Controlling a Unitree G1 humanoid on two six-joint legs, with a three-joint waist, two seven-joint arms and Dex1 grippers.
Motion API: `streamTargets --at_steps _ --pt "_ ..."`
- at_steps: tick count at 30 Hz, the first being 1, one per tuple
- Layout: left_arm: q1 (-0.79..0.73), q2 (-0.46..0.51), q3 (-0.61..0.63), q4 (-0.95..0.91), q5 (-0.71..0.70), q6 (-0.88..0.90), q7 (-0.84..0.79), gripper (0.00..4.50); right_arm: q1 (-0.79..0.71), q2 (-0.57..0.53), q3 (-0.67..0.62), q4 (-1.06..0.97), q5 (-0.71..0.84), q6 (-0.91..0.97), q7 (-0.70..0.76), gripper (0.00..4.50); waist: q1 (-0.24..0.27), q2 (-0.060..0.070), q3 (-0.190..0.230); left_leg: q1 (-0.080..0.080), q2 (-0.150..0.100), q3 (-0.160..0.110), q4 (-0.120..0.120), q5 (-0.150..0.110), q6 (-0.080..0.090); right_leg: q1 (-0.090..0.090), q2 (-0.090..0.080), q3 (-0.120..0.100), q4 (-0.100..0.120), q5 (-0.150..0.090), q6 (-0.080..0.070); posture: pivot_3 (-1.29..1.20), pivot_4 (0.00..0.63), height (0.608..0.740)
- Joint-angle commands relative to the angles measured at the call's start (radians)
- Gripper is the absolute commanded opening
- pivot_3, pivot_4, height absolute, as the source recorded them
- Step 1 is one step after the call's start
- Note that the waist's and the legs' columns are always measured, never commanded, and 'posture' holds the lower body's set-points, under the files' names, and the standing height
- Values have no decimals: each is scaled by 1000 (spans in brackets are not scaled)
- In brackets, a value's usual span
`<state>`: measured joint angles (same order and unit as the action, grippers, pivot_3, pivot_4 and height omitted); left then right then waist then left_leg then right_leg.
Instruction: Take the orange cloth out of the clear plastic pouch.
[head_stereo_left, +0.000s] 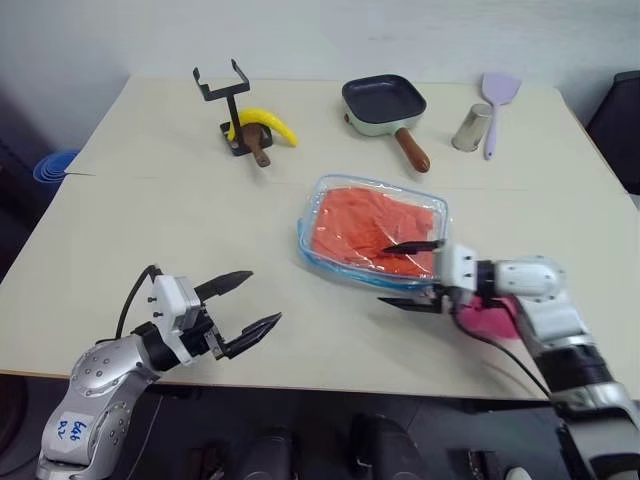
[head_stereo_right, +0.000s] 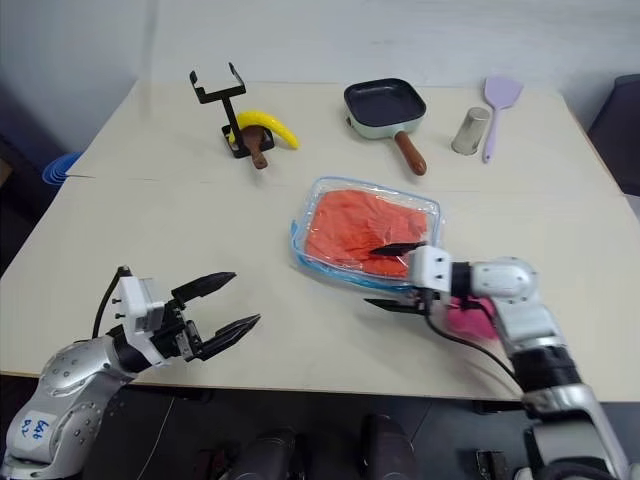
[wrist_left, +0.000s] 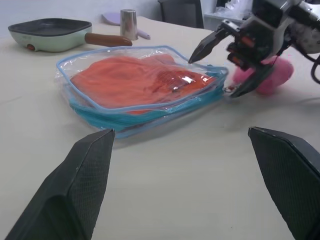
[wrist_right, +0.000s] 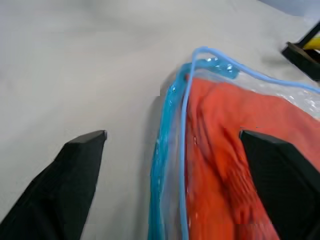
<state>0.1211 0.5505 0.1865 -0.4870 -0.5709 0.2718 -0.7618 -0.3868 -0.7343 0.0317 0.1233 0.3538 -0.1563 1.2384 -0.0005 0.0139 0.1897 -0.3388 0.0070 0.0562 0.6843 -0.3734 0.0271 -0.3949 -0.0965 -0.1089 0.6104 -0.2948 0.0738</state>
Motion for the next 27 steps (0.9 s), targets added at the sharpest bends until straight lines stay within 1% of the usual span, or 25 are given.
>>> streamTargets --at_steps 1,3,4,7,9,11,12,15,19,21,23,26,27 --pt "-3 -3 -2 0 -10 -10 -12 4500 104 -110 -135 -138 127 238 -26 4469 0 0 0 0 0 0 0 0 0 0 0 0 -1 0 0 0 150 740" --pt "-9 -3 -10 5 -15 -5 -20 4500 186 -194 -196 -156 133 371 -53 4469 1 0 0 1 0 0 0 0 0 1 0 0 -2 0 0 0 150 740" --pt "-11 -1 -15 7 -16 -3 -25 4500 219 -226 -220 -155 128 401 -55 4469 1 0 0 1 0 0 0 0 0 1 0 1 -2 0 0 0 150 740" --pt "-21 9 -31 20 -11 0 -50 4500 275 -279 -292 -113 131 500 -86 4469 -3 0 0 2 0 1 0 0 0 1 0 1 -2 0 0 0 150 740" --pt "-34 12 -33 30 -13 4 -58 4500 306 -325 -302 -80 106 552 -76 4469 -2 0 0 2 0 1 0 0 0 1 0 2 -2 0 0 0 150 740" --pt "-49 14 -32 38 -16 10 -63 4500 340 -375 -275 -42 66 586 -47 4469 0 1 0 2 0 1 0 0 0 1 0 2 -2 0 -1 0 150 740" --pt "-55 15 -33 41 -17 14 -66 4500 344 -379 -267 -31 75 614 -35 4469 0 0 0 2 0 1 0 0 0 1 0 2 -2 0 -1 0 150 740" --pt "-67 19 -38 46 -22 24 -77 4500 329 -359 -251 -22 119 671 11 3899 1 0 0 2 0 1 0 0 0 1 0 1 -2 0 -1 0 150 740" --pt "-80 24 -32 50 -29 39 -87 4500 314 -363 -211 -23 94 628 71 2640 1 0 0 2 0 0 0 0 0 1 0 1 -2 0 -1 0 150 740" --pt "-81 31 -30 47 -43 51 -102 4500 307 -354 -219 -66 146 643 118 1959 1 0 0 2 0 1 0 0 0 1 0 1 -2 0 0 0 150 740" --pt "-77 41 -27 34 -69 70 -120 4500 293 -347 -225 -150 221 710 151 1280 2 0 0 2 0 1 0 0 0 1 0 1 -2 0 0 0 150 740" --pt "-78 56 -28 6 -113 107 -139 4500 234 -312 -222 -270 365 877 127 407 -3 0 0 2 0 0 0 0 0 1 0 1 -2 0 0 0 150 740" --pt "-82 58 -36 -4 -118 109 -146 4500 208 -293 -205 -303 398 921 112 197 -2 1 1 2 0 0 0 0 -1 1 0 1 -1 0 0 0 150 740"
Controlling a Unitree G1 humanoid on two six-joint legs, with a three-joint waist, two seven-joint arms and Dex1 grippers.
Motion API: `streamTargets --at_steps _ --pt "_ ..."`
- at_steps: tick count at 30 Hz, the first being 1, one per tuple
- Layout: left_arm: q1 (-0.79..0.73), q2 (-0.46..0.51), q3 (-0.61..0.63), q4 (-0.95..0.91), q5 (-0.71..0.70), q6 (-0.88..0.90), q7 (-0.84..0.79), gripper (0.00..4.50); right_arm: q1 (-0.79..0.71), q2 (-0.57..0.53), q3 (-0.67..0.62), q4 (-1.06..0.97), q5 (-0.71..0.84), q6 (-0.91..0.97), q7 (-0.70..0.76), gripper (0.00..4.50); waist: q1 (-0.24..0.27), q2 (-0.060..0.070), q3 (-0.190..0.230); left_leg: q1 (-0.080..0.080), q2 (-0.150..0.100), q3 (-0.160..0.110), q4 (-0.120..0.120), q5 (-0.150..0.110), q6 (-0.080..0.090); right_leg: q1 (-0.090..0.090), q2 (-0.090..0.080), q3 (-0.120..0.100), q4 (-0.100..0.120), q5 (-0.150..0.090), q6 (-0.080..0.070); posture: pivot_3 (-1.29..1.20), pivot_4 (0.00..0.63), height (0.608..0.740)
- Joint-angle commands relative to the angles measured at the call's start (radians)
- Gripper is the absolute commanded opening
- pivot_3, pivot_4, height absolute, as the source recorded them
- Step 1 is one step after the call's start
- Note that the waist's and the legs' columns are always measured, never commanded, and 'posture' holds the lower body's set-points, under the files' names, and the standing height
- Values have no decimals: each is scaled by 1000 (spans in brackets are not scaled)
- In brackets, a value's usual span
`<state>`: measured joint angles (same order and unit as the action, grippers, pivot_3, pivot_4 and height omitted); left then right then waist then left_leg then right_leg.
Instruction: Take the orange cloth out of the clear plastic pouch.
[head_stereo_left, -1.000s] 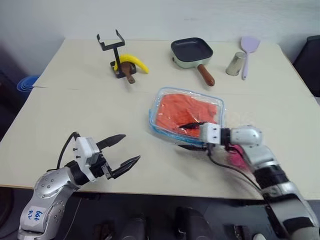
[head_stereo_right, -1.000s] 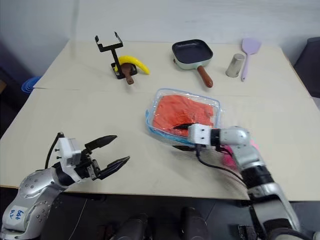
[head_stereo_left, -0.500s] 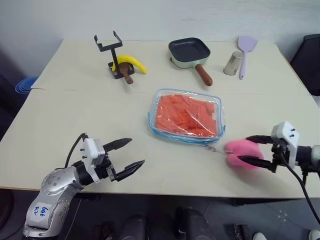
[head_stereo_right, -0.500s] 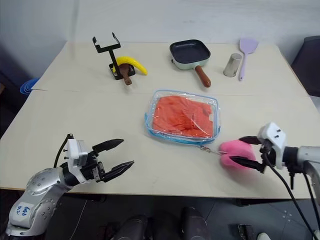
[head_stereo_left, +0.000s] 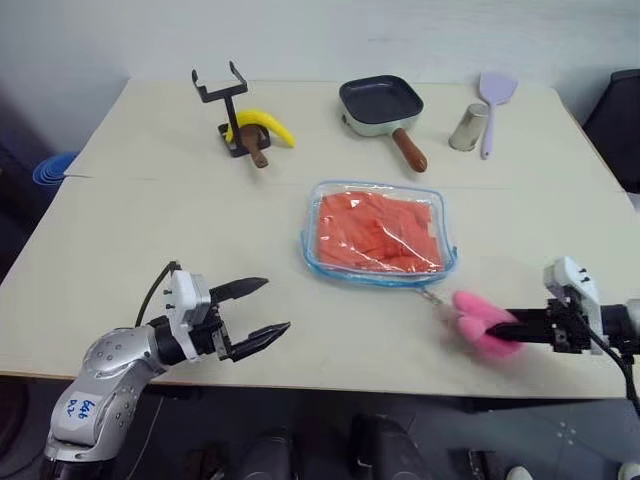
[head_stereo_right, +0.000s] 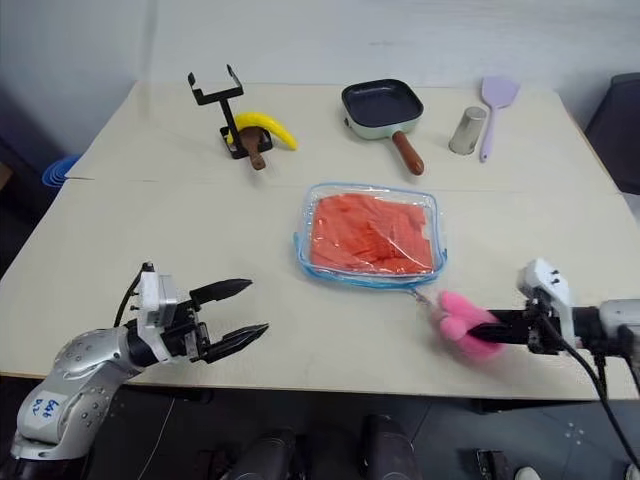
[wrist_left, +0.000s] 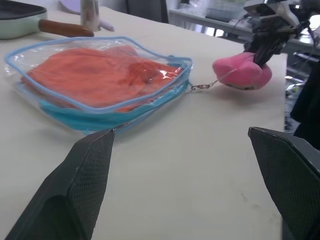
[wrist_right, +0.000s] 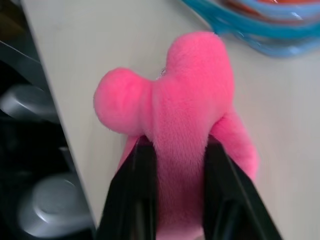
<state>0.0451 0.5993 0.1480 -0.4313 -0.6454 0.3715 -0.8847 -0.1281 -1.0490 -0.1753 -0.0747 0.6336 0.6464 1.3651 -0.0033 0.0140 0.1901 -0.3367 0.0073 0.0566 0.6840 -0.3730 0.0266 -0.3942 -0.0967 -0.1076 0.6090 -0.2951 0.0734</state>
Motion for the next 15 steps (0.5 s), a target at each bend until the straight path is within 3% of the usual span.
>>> streamTargets --at_steps 1,5,11,15 --pt "-11 8 -9 -71 -42 2 -31 4500 -78 46 31 -132 142 150 -26 55 2 0 0 0 0 0 0 0 0 0 0 0 0 0 0 0 150 740" --pt "-29 7 -44 -87 -17 -19 -55 4500 -142 159 127 -153 127 157 -74 45 6 -1 0 0 0 -1 0 -1 -1 0 0 -1 -1 0 0 0 150 740" --pt "-71 -6 -69 -40 -1 -27 -50 4500 -208 345 314 27 -186 -239 -125 45 6 -1 0 -2 -2 -1 0 0 0 -1 0 -1 -1 0 0 0 150 740" --pt "-83 -1 -80 -21 10 -33 -59 4500 -219 417 317 108 -231 -387 -129 1427 2 -2 0 -1 -3 -1 0 0 0 0 0 -1 0 0 0 0 150 740"
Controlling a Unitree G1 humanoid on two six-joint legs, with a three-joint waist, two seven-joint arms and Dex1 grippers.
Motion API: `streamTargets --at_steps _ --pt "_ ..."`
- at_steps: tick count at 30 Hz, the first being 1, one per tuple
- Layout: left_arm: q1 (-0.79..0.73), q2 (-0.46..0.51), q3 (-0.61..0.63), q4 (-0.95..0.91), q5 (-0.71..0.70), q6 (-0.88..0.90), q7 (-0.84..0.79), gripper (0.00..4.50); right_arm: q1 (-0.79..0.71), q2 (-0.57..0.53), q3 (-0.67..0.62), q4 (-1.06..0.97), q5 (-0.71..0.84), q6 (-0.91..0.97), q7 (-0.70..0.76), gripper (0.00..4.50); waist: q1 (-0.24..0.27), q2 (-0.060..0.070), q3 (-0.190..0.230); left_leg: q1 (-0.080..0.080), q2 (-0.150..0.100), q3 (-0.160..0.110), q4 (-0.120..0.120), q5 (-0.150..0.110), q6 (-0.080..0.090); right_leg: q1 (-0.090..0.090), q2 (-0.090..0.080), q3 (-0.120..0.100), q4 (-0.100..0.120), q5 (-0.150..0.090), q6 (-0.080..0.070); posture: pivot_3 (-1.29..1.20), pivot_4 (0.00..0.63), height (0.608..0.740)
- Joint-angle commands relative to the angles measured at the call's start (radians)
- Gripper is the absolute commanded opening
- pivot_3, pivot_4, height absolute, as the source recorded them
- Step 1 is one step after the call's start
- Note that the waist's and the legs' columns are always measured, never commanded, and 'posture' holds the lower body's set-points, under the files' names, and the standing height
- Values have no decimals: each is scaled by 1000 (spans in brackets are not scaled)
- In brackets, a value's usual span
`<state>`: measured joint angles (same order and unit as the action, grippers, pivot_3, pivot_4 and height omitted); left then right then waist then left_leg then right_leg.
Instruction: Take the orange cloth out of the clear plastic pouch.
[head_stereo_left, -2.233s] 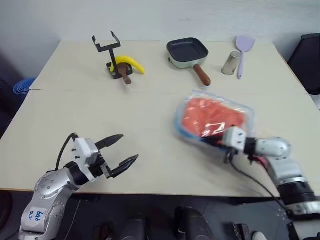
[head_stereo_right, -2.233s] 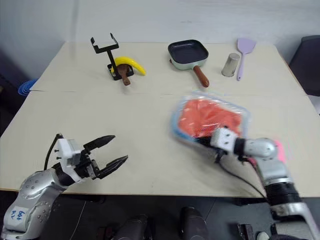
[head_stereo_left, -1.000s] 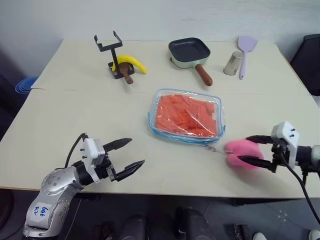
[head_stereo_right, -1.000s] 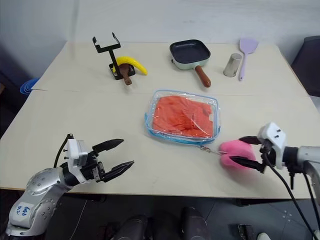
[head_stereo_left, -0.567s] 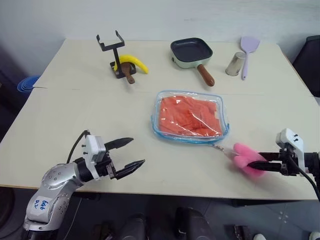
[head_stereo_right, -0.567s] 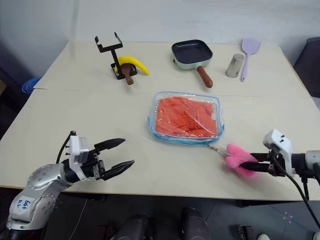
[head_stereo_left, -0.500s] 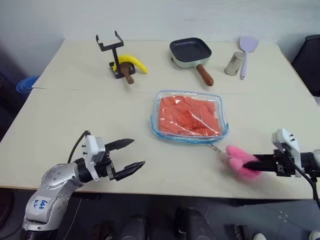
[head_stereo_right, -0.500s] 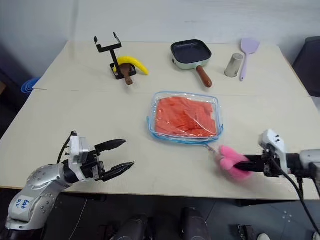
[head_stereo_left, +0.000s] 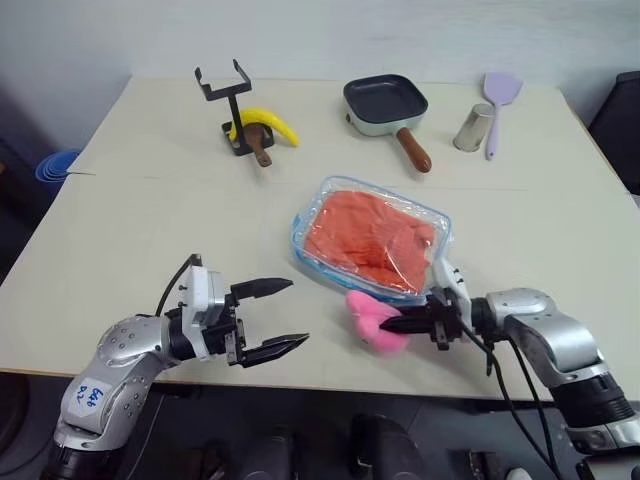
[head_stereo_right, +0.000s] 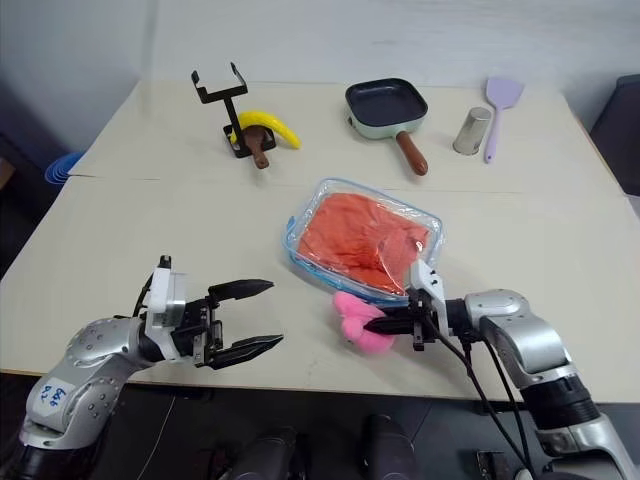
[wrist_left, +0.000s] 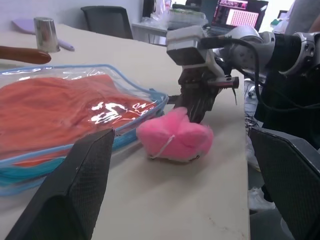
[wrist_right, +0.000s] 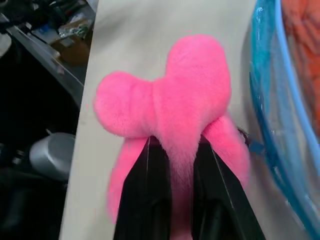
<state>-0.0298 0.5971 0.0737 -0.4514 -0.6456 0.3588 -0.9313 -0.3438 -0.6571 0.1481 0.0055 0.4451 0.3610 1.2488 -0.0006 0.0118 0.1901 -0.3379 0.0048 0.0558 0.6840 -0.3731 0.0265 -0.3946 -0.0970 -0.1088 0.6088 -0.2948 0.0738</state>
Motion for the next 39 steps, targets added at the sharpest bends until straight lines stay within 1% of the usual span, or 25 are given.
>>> streamTargets --at_steps 1,4,6,8,9,11,12,14,17,18,19,22,25,28,32,35,36,39 --pt "-8 3 -9 1 15 -23 -16 4500 -6 30 -6 27 -56 -137 -8 1748 -1 0 0 0 0 0 0 0 0 0 0 0 0 0 0 0 150 740" --pt "-4 7 -20 10 33 -34 -27 4500 5 7 -38 -64 0 -96 22 2884 -3 0 0 1 0 0 0 1 -1 0 0 0 1 0 0 0 150 740" --pt "-3 7 -35 19 52 -42 -33 4500 26 -50 -88 -125 69 -16 50 3616 -1 1 0 1 1 0 0 1 -1 0 0 0 2 0 0 0 150 740" --pt "-4 9 -48 28 70 -51 -39 4500 41 -102 -126 -164 121 58 66 4250 5 1 1 0 0 0 0 1 -1 0 0 0 1 0 0 0 150 740" --pt "-8 7 -60 34 82 -56 -41 4500 46 -134 -151 -172 145 86 79 4477 6 1 1 0 0 -1 0 0 0 0 -1 0 1 0 0 0 150 740" --pt "-17 4 -78 48 95 -58 -46 4500 53 -184 -189 -178 166 108 100 4477 6 1 1 0 0 -1 0 0 0 0 -1 0 0 0 0 0 150 740" --pt "-34 0 -103 60 104 -42 -47 4500 54 -226 -218 -157 163 100 128 4477 7 1 1 0 0 -1 0 0 0 0 -1 0 0 0 0 0 150 740" --pt "-74 -17 -144 82 101 -4 -43 4500 44 -271 -258 -95 134 45 154 4477 10 1 1 0 0 -1 0 0 0 0 -1 0 -1 0 0 0 150 740" --pt "-146 -56 -204 128 96 65 -34 4500 -5 -291 -209 54 -50 -250 179 4477 12 1 1 0 -1 0 0 0 1 1 -1 0 -1 0 0 0 150 740" --pt "-182 -79 -236 156 116 88 -20 4500 -35 -272 -178 118 -124 -375 166 4477 12 1 1 1 -1 0 0 0 1 1 -1 0 0 0 0 0 150 740" --pt "-213 -98 -259 182 135 98 -9 4500 -63 -250 -156 167 -172 -454 149 4477 11 0 1 1 -1 0 0 0 1 1 -1 0 0 0 0 0 150 740" --pt "-300 -158 -318 258 184 118 14 4500 -141 -176 -98 269 -248 -574 116 4477 0 0 2 1 -1 3 0 2 0 1 1 0 2 0 0 0 150 740" --pt "-374 -190 -383 326 258 129 29 4500 -188 -135 -55 338 -310 -654 93 4477 1 0 2 0 -1 3 0 3 -1 -1 2 0 8 0 1 0 150 740" --pt "-407 -207 -413 363 297 127 31 3938 -214 -105 -36 391 -349 -702 53 4500 1 0 2 0 -1 3 1 4 -1 -1 1 1 8 0 1 0 150 740" --pt "-408 -202 -441 370 332 126 14 2749 -248 -73 -21 457 -394 -737 7 4500 1 0 2 0 -1 3 1 4 -1 -1 1 0 8 0 1 0 150 740" --pt "-398 -193 -448 366 347 121 3 1871 -251 -72 -21 479 -389 -730 18 3918 2 0 2 1 -1 3 1 4 -1 0 0 0 8 0 1 0 150 740" --pt "-394 -195 -438 369 353 104 10 1576 -248 -75 -22 483 -385 -731 24 3642 2 0 2 1 -1 2 1 4 -1 0 0 0 8 0 1 0 150 740" --pt "-387 -178 -417 360 342 113 -2 752 -247 -87 -29 498 -382 -737 26 2601 1 0 2 1 -1 2 2 4 -1 0 0 0 8 0 1 0 150 740"
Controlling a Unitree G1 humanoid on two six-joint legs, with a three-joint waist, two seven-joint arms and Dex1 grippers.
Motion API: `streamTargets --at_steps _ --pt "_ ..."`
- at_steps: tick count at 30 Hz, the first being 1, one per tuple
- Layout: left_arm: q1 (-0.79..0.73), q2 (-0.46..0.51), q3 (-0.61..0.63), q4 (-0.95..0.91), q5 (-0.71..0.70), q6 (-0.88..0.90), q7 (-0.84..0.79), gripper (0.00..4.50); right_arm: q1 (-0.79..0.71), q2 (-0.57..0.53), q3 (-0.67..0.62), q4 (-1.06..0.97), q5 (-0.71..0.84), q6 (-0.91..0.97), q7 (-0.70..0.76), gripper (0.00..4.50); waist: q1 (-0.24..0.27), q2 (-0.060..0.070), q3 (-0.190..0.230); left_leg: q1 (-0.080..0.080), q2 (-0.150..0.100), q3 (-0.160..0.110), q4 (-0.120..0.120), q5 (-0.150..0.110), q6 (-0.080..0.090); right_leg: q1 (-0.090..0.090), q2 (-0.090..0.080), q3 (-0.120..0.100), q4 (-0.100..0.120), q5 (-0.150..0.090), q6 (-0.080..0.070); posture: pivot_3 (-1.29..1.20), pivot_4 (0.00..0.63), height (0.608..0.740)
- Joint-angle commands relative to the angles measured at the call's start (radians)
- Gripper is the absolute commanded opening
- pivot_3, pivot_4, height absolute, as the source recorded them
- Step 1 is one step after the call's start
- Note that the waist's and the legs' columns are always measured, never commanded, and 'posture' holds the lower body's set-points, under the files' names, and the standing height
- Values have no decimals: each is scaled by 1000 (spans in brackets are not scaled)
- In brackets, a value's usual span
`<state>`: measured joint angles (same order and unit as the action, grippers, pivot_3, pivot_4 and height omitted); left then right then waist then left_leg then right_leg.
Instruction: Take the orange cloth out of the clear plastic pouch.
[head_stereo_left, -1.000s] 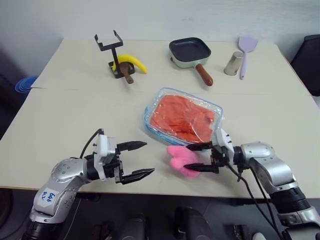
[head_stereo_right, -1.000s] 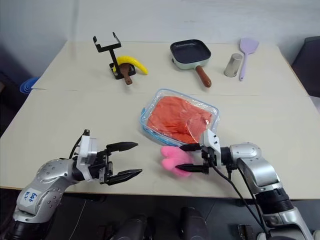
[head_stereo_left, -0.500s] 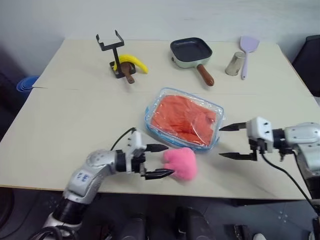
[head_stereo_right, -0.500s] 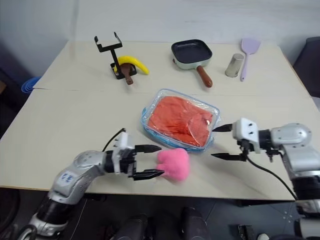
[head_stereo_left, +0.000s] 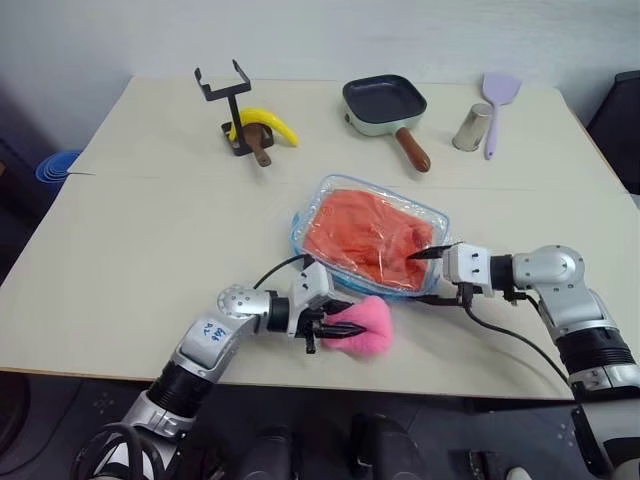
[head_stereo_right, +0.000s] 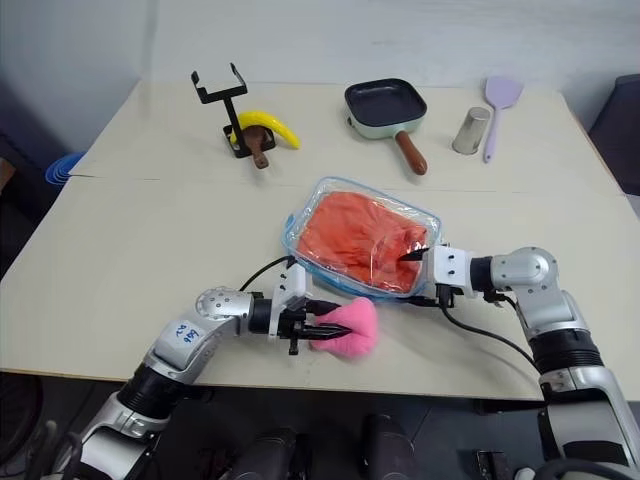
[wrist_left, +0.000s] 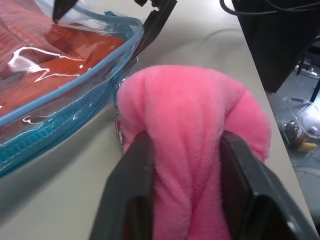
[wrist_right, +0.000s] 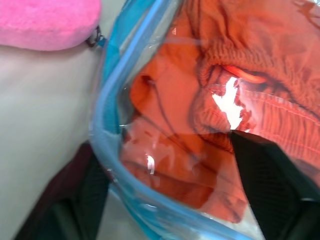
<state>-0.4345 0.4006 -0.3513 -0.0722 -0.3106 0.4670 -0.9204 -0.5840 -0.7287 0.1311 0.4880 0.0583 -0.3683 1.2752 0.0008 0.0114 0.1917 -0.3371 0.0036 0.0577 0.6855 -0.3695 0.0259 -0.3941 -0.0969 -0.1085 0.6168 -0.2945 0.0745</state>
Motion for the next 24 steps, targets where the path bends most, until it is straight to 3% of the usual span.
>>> streamTargets --at_steps 1,4,8,17,24 --pt "20 24 17 -22 1 10 -15 509 -10 -19 -15 22 2 -15 -4 2271 -1 0 0 0 0 0 0 0 0 0 0 0 0 0 0 0 150 740" --pt "31 38 57 -32 -11 9 -13 24 -23 -28 -20 47 -1 -20 -6 1196 -1 0 0 0 0 0 0 0 0 0 0 0 0 0 0 0 150 740" --pt "53 68 109 -34 -15 -7 -6 24 -43 -40 -21 91 -5 -41 3 0 -6 0 0 1 1 0 0 0 0 0 0 0 1 0 0 0 150 740" --pt "81 102 366 -10 -125 67 75 24 -99 -42 -18 228 -14 -155 28 0 -4 0 0 0 0 -1 1 0 -1 0 0 0 1 0 0 0 150 740" --pt "87 133 492 67 -134 57 130 24 -106 -39 -20 301 -15 -244 34 0 -3 0 0 0 0 -2 1 0 -1 0 -1 -1 1 0 0 0 150 740"
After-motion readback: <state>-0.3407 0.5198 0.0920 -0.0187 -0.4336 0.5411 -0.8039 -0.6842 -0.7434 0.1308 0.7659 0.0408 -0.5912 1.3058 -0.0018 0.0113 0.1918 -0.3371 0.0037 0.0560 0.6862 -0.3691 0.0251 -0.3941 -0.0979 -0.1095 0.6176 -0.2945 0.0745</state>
